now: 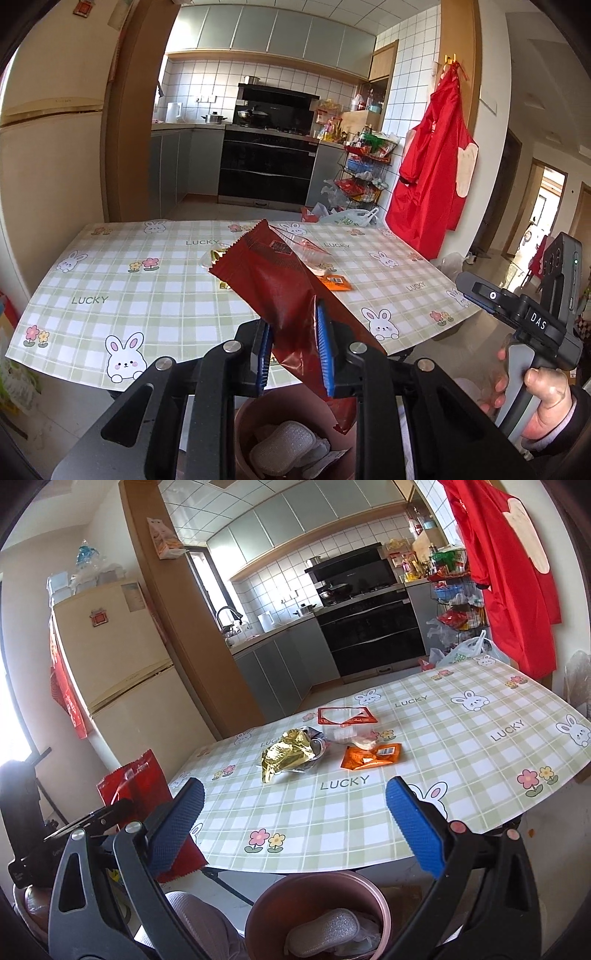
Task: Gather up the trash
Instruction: 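Lower the red packet over the pink bin and open the left gripper, then reach the left gripper to the gold foil wrapper and grasp it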
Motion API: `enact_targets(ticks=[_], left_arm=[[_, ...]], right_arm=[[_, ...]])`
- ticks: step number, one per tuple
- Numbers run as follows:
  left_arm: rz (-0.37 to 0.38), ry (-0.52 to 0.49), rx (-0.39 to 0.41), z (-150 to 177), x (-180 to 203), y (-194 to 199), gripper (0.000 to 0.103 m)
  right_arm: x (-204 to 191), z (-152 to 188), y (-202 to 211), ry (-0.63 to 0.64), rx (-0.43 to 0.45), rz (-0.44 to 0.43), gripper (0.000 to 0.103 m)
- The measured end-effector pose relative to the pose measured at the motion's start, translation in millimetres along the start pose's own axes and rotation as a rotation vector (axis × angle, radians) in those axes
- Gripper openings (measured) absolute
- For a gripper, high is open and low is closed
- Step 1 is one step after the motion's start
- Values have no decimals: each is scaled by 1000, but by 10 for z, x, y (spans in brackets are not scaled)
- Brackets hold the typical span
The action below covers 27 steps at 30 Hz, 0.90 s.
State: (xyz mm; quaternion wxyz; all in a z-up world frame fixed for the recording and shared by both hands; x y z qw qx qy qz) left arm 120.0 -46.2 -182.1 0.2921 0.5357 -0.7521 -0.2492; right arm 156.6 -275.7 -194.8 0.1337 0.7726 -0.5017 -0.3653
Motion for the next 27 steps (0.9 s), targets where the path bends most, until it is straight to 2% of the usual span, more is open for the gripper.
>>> enact_targets(ticks=[6, 7, 8, 9, 10, 13, 19, 23, 27], left_arm=[[23, -8, -54, 94, 105, -183, 23], [33, -7, -57, 101, 124, -200, 29], [52, -8, -60, 107, 144, -216, 38], [66, -5, -65, 105, 159, -233, 71], [77, 4, -61, 112, 148, -232, 88], [91, 39, -45, 115, 99, -221, 90], [18, 126, -22, 95, -183, -162, 96], [-32, 174, -17, 98, -374, -136, 97], [-51, 206, -26, 142, -507, -151, 97]], right_arm=[[31, 21, -25, -9, -7, -2, 97], [31, 20, -31, -10, -9, -3, 97], [37, 24, -38, -13, -10, -3, 97], [43, 28, -44, -15, -11, -3, 97], [42, 28, -49, -17, -13, -4, 97], [56, 38, -59, -21, -17, -3, 97], [69, 60, -72, -29, -23, -1, 97], [81, 76, -87, -35, -30, 4, 97], [102, 93, -115, -43, -39, 9, 97]])
Point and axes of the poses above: each gripper's, at about its wrist camera, not at the fingertips, and y roughly against the way its jaws point, x to its right, z to its underside, the point moved 10 cm from there along -y, roughly the way its jaws point, and after that the axes turned 15 degrees about -x, right-handed, at the moved point
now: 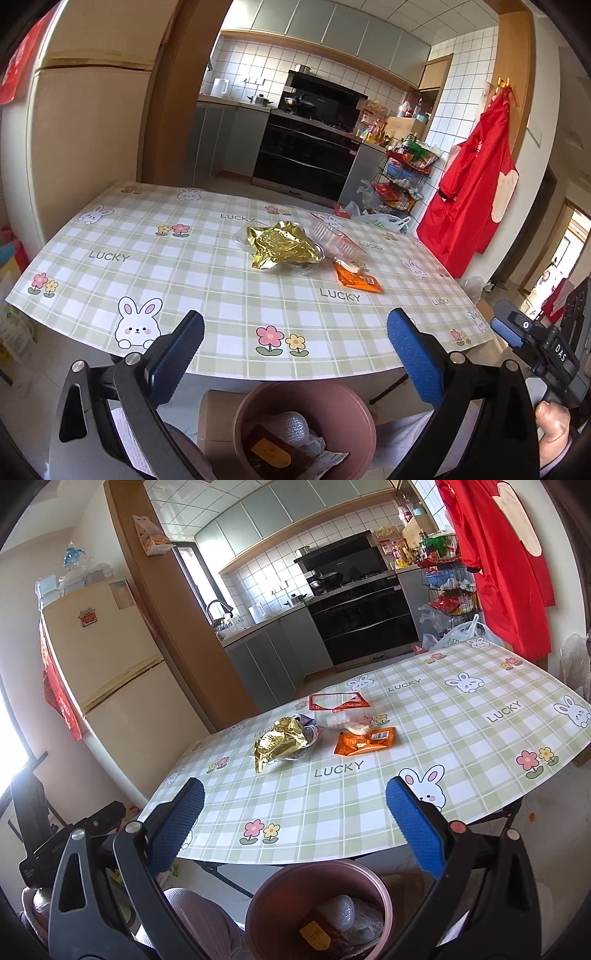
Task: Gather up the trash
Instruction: 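Reach the left gripper to the gold foil wrapper and grasp it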
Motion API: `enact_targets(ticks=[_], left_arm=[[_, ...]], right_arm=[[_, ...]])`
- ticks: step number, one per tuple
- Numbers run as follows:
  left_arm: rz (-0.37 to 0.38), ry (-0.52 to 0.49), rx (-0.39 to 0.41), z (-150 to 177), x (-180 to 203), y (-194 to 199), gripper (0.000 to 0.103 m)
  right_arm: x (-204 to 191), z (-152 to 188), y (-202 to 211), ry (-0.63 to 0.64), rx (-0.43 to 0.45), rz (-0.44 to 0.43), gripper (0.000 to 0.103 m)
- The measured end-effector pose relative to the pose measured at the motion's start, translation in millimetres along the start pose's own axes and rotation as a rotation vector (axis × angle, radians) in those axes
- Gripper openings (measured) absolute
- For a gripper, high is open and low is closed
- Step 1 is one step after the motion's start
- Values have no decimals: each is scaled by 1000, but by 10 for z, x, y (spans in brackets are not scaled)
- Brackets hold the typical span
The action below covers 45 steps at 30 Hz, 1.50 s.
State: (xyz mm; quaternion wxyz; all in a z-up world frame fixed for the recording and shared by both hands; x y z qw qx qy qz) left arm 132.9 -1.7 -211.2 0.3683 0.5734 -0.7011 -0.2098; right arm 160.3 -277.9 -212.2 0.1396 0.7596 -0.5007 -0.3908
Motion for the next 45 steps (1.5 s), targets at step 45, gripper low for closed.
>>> enact_targets(ticks=[45], left_arm=[[-357, -556, -218, -861, -235, -2523, 76]], right_arm=[[1111, -254, -1119, -71, -130, 157, 97]])
Point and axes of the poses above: each gripper's, at about its wrist camera, not at the fingertips, and y roughly against the way its jaws point, x to its right, z to its underside, the point moved 10 cm from there along -y, roughly the way its jaws point, and after that the axes turned 15 degrees about -x, right-handed, at the moved point
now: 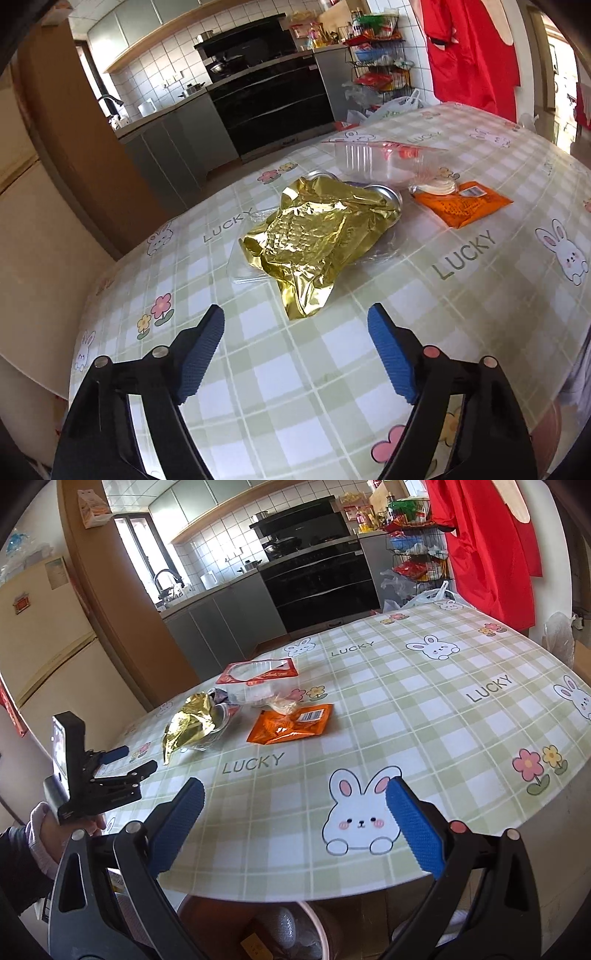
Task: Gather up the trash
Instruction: 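Reach the left gripper to the gold foil wrapper and grasp it, then grasp the red-edged clear bag with the right gripper while the left holds the foil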
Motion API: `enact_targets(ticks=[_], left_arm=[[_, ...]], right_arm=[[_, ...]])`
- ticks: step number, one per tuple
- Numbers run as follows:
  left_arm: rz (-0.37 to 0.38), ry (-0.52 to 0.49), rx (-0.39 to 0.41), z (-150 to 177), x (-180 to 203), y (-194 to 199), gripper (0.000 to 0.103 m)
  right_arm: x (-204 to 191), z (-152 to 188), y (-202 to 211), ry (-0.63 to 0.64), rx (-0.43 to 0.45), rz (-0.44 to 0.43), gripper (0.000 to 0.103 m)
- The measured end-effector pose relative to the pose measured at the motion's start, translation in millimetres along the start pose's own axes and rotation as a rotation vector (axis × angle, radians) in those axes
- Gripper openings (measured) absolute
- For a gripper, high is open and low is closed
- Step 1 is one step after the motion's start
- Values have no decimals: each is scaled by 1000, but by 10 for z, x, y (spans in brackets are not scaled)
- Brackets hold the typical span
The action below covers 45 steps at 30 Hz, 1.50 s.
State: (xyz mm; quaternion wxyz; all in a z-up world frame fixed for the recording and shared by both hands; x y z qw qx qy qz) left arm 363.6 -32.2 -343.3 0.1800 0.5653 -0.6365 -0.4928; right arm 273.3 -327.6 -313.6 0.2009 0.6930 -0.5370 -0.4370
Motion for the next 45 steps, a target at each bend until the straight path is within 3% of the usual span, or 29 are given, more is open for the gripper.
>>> enact_targets(ticks=[12, 14, 16, 17, 19, 26, 32, 33, 37, 39, 42, 45], left_arm=[[-126, -208, 32, -265, 140, -451, 69], [-118, -217, 31, -293, 145, -510, 59], [-97, -222, 21, -311, 158, -552, 31], [-100, -211, 35, -327, 135, -530, 26], [-70, -169, 55, -347, 90, -470, 10], [53, 53, 129, -348, -270, -118, 7], [181, 290, 179, -244, -635, 272, 7], [195, 320, 185, -208, -680, 323, 7], [228, 418, 203, -47, -824, 493, 7], [234, 454, 205, 73, -873, 547, 7], [245, 497, 199, 276, -884, 620, 7], [259, 546, 184, 494, -924, 626, 7]], right_arm=[[158, -231, -242, 11, -11, 52, 97], [174, -242, -278, 4, -19, 49, 97], [154, -238, -298, 9, -26, 48, 97], [142, -239, -305, 18, -29, 52, 97], [107, -253, -313, 42, -30, 62, 97], [-32, -356, -388, 139, -53, 104, 97], [-386, -657, -515, 359, -48, 134, 95], [-469, -725, -558, 394, -54, 123, 87], [-785, -988, -777, 491, -74, 78, 79], [-957, -1102, -946, 538, -89, 54, 69], [-1089, -1236, -1254, 523, -138, 29, 52], [-1175, -1323, -1523, 507, -165, 39, 47]])
Point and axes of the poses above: each gripper's, at about its wrist camera, not at the fingertips, and y roughly against the way its jaws point, x to its right, z to its underside, the point moved 10 cm from there along -y, roughly the way its jaws point, and after that the axes turned 15 degrees about -x, right-handed, at the moved point
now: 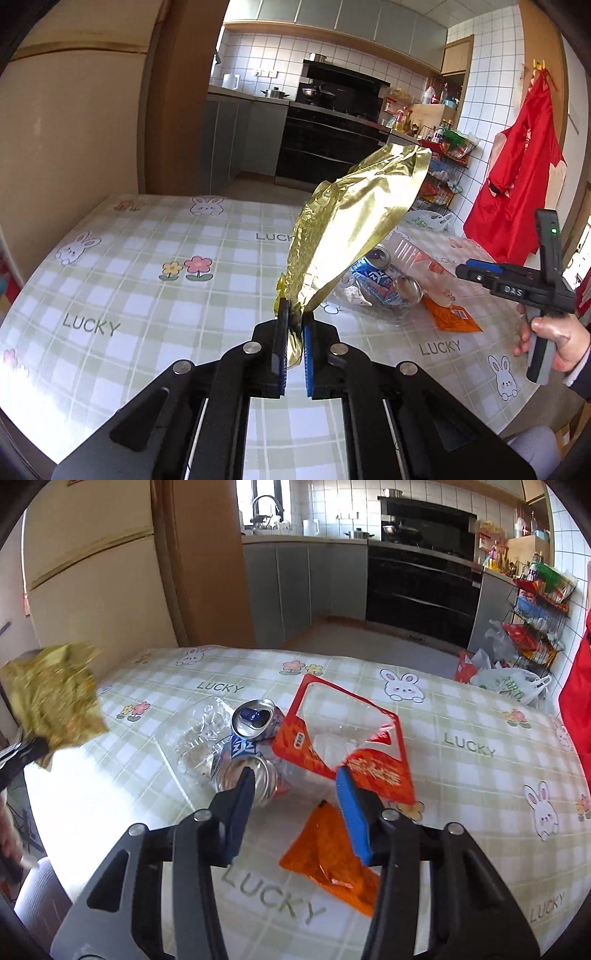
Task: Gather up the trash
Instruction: 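Grasp the red-edged clear bag with the right gripper while the left holds the foil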
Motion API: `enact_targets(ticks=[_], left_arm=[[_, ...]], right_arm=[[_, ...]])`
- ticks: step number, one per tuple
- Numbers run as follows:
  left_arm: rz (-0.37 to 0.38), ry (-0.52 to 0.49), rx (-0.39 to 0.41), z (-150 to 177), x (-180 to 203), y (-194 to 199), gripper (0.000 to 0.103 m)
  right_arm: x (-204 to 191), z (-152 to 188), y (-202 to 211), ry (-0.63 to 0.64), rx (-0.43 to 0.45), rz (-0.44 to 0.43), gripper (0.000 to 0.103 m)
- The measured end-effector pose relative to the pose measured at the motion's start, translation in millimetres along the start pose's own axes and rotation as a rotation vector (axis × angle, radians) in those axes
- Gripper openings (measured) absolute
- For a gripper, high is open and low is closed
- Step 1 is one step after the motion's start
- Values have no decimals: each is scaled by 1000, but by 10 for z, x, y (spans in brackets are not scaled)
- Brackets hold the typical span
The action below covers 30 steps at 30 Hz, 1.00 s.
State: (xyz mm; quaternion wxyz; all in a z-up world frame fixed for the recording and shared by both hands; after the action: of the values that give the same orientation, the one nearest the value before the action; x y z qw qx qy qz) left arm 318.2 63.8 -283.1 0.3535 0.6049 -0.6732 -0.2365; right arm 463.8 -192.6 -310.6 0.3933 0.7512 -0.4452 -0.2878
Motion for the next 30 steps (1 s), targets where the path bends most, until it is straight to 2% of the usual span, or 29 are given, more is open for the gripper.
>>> enact_targets(ticks=[6, 10, 12, 16, 17, 23, 30], left_arm=[[-8, 35, -19, 163, -139, 40, 7], [4, 34, -21, 164, -132, 67, 7], [7, 27, -20, 170, -124, 80, 7], [17, 37, -13, 179, -117, 102, 7], [20, 39, -13, 184, -109, 108, 7], [30, 17, -2, 180, -38, 205, 7], [32, 5, 24, 179, 15, 414, 7]], right_arm=[[-67, -199, -244, 14, -15, 50, 46], [11, -178, -425, -16, -75, 33, 46], [36, -177, -427, -32, -78, 19, 37], [23, -171, -248, 4, -35, 41, 28], [16, -176, -180, 12, -16, 47, 19], [41, -230, 332, -12, 107, 58, 12], [84, -172, 865, -36, 203, 70, 9]])
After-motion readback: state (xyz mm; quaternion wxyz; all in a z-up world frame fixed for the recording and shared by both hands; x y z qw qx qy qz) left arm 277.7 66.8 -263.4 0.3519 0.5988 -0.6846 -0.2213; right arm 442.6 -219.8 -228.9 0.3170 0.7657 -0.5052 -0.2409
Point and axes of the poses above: each gripper's, at about its wrist camera, not at the fingertips, and y roughly against the way its jaws point, x to its right, z to its underside, the point moved 10 cm from there along -y, roughly the way its jaws point, and after that the axes turned 15 degrees about -x, right-handed, at the moved point
